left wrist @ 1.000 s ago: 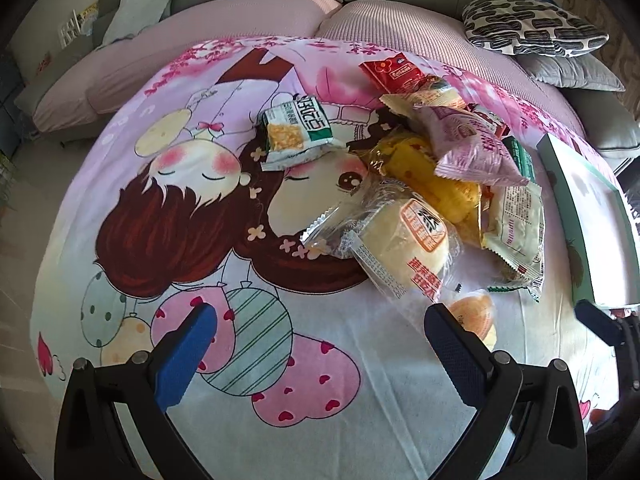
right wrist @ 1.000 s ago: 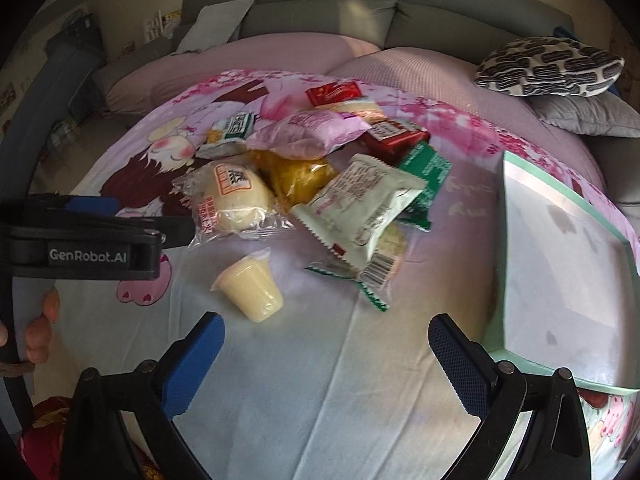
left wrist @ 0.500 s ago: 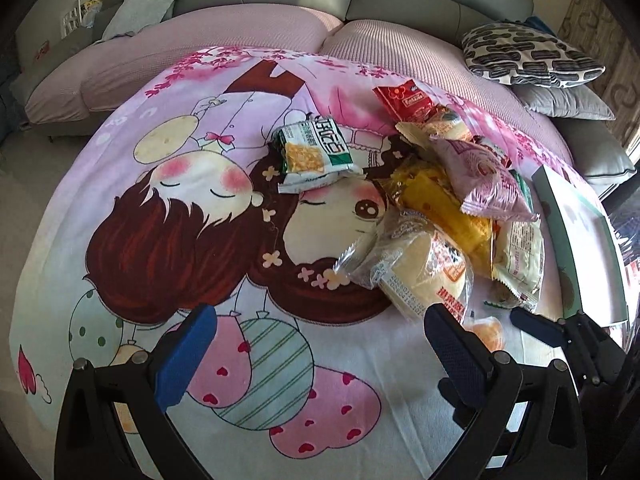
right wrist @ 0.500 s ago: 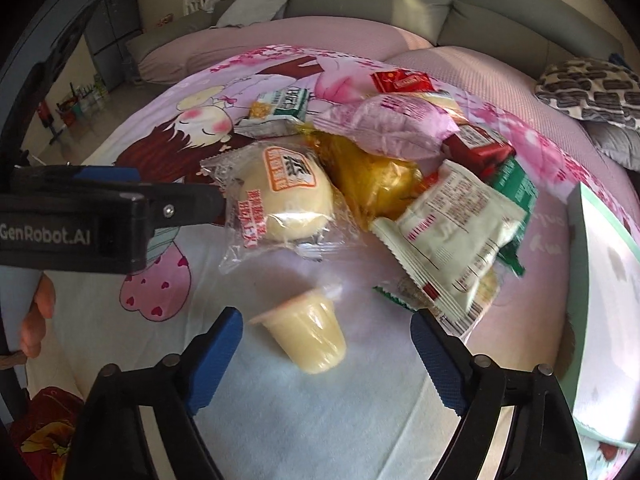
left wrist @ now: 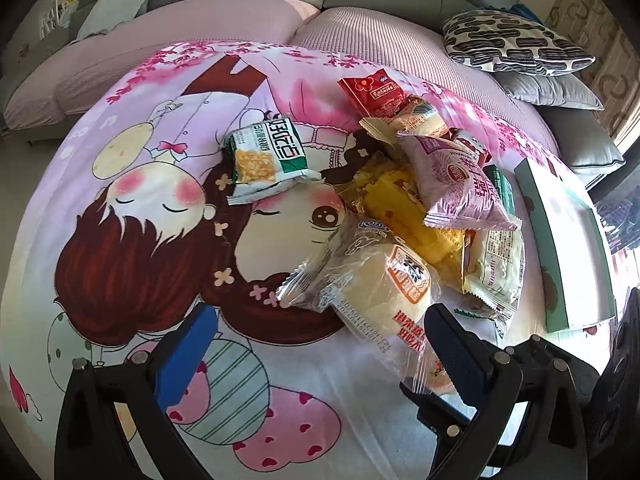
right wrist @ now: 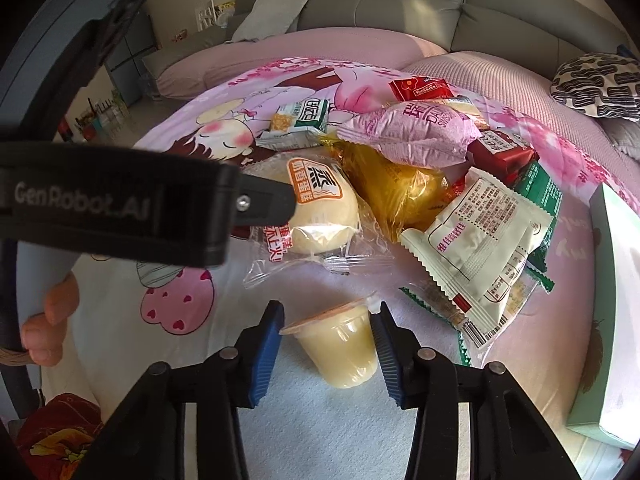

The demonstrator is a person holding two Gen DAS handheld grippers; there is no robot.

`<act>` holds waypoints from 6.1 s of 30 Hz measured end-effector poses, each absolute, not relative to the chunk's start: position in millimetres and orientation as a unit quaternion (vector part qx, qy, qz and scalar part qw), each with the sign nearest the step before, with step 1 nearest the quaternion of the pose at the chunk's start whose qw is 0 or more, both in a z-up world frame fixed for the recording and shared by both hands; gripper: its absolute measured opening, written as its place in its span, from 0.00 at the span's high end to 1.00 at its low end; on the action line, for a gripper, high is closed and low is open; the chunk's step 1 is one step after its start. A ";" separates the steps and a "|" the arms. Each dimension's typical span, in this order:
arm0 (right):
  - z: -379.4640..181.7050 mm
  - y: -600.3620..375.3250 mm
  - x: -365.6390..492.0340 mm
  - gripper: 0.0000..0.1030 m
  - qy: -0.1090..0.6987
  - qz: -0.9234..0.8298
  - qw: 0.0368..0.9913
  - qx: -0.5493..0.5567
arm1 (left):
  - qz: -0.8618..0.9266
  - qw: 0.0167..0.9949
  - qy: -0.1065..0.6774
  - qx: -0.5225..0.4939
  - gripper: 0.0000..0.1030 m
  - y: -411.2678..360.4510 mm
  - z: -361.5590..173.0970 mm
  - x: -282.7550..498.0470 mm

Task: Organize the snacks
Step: 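Close the right gripper on the cream pudding cup while the left gripper approaches the wrapped bun, then lift the pudding cup with the right gripper while the left gripper grasps the wrapped bun, then lower the pudding cup and bun into the tray and open both grippers, then move both tools back to the snack pile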

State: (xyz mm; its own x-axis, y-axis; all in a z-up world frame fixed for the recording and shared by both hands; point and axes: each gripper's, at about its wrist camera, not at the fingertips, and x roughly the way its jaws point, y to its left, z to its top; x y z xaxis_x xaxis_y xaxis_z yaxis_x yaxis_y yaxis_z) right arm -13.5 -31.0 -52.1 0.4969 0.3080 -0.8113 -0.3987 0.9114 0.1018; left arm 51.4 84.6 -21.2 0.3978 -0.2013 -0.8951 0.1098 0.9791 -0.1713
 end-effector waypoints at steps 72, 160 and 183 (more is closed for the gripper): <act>22.4 -187.4 -48.7 0.56 0.378 0.083 0.918 0.093 | -0.112 0.852 0.510 -0.049 0.41 29.6 60.1 28.9; 24.0 -254.8 -23.9 0.00 0.433 -0.058 0.891 0.121 | -0.166 0.898 0.397 -0.095 0.04 -11.2 119.5 55.9; 21.5 -283.3 -19.8 0.00 0.447 -0.091 0.883 0.110 | -0.134 0.891 0.432 -0.049 0.04 -76.2 84.6 70.5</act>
State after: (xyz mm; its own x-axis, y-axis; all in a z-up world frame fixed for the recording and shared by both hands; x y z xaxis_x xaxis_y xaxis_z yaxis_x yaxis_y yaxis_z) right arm -19.8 -283.3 21.5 0.5847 -0.0625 -0.8088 0.2585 0.9594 0.1127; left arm 70.5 -76.2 84.6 0.5916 -0.2808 -0.7558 0.1958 0.9594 -0.2031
